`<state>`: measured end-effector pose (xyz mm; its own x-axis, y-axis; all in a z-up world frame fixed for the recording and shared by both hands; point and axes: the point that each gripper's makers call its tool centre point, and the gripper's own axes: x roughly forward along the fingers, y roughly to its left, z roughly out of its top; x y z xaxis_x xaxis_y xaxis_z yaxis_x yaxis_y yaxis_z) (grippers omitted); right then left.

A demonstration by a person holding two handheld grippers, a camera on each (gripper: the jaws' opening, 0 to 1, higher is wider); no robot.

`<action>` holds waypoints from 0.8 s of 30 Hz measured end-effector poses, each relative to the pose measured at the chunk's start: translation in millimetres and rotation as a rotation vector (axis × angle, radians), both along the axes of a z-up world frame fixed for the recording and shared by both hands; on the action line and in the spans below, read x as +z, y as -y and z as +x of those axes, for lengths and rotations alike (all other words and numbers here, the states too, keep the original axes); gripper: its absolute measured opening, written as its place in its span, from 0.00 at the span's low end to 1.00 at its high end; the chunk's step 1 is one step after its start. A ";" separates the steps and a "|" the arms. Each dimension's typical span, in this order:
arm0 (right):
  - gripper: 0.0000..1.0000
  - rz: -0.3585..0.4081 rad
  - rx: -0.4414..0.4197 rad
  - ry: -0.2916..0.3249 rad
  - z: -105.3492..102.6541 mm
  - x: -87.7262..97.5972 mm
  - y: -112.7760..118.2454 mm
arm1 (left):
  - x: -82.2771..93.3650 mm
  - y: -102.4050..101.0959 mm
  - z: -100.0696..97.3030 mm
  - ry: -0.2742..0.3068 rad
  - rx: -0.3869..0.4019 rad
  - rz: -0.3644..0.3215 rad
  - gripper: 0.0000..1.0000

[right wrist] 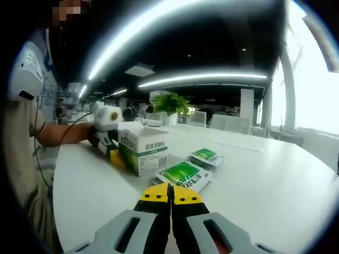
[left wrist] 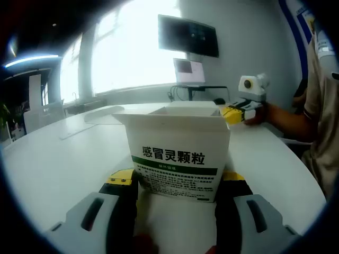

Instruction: Take out ganmaoling bag from box put it on table

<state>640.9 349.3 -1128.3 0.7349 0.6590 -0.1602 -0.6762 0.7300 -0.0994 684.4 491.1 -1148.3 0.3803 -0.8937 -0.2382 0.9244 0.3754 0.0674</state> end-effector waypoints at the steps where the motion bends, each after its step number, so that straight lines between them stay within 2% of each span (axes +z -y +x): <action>1: 0.00 -0.003 -0.001 0.001 0.1 -0.2 0.1 | 0.0 0.0 0.0 0.000 0.000 0.000 0.49; 24: 0.00 0.002 0.015 0.025 -2.1 2.9 -1.9 | -0.1 0.1 0.3 0.000 0.000 0.000 0.49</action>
<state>638.7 351.2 -1125.4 0.7284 0.6706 -0.1404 -0.6848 0.7197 -0.1145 684.6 491.0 -1148.5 0.3805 -0.8936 -0.2382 0.9243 0.3757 0.0674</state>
